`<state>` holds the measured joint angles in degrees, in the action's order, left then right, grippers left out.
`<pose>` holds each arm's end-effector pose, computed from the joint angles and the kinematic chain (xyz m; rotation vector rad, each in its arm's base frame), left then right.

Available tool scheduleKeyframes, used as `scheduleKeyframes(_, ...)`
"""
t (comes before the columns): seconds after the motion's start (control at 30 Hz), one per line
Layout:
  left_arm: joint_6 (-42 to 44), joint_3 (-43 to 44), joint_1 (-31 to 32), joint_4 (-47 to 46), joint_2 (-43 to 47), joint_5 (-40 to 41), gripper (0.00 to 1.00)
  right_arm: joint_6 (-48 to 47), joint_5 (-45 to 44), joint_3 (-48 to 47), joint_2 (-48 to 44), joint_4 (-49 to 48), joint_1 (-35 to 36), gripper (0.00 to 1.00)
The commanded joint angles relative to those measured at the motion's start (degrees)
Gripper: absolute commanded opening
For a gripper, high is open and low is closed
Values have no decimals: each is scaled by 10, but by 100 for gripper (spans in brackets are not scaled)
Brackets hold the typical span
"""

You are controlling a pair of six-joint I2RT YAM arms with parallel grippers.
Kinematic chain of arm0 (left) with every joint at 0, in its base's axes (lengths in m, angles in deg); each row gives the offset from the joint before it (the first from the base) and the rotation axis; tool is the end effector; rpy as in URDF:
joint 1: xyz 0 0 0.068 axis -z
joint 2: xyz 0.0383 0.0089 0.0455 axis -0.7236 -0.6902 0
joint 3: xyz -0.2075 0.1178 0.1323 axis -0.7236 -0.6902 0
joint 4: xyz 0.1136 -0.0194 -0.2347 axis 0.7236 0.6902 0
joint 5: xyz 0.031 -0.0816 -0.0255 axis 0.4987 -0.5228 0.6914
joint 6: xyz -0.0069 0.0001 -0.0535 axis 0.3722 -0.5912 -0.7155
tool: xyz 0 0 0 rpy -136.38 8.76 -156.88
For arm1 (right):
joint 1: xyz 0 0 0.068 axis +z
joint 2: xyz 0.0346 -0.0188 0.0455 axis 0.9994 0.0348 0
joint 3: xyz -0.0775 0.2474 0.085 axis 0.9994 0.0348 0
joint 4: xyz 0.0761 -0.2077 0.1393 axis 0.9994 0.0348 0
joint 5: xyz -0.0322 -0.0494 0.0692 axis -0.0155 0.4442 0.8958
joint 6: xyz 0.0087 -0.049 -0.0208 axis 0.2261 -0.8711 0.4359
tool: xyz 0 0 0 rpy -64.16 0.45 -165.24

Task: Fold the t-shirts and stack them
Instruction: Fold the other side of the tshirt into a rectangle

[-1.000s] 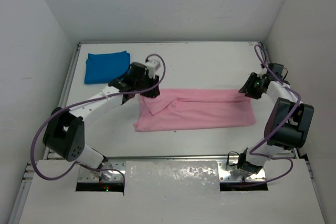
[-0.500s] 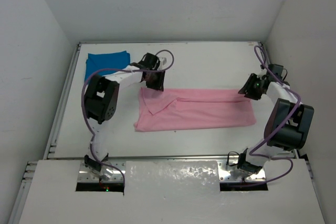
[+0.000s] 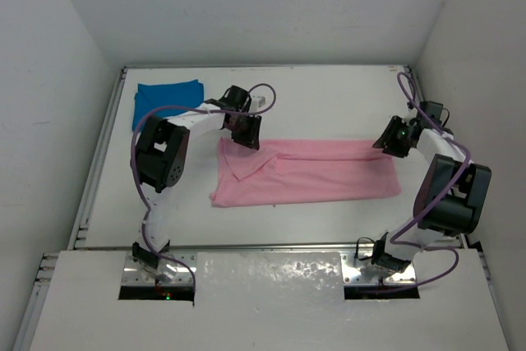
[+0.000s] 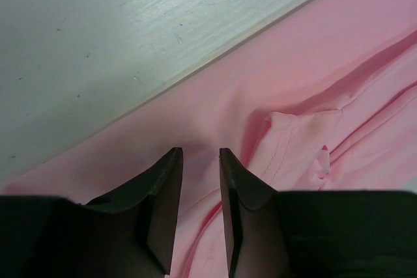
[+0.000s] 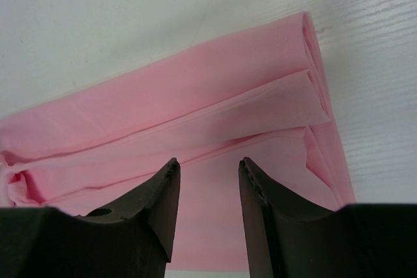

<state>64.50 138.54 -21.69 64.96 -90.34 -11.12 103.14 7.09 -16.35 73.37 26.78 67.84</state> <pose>0.3942 -0.1939 0.1576 0.5776 2.6470 -0.6049 0.3035 -0.0995 0.1860 0.7428 2.4348 0.4050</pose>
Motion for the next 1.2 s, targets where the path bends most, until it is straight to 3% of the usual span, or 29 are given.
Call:
scheduleKeyframes(0.0, 10, -3, 2, -25, 22, -30, 22, -12, -1, 0, -19, -9, -2, 41)
scheduleKeyframes(0.17, 9, -1, 3, -35, 21, -42, 9, -12, -2, -5, -15, -6, -1, 41)
scheduleKeyframes(0.67, 32, 9, 22, -8, -3, -104, 10, -12, -4, -27, -13, 6, -2, 41)
scheduleKeyframes(0.87, 37, -12, 31, -15, 25, -137, 10, -12, -4, -15, -22, 2, -1, 41)
scheduleKeyframes(1.17, 38, -57, 60, -34, 86, -119, 10, -11, -4, -5, -30, -1, -1, 41)
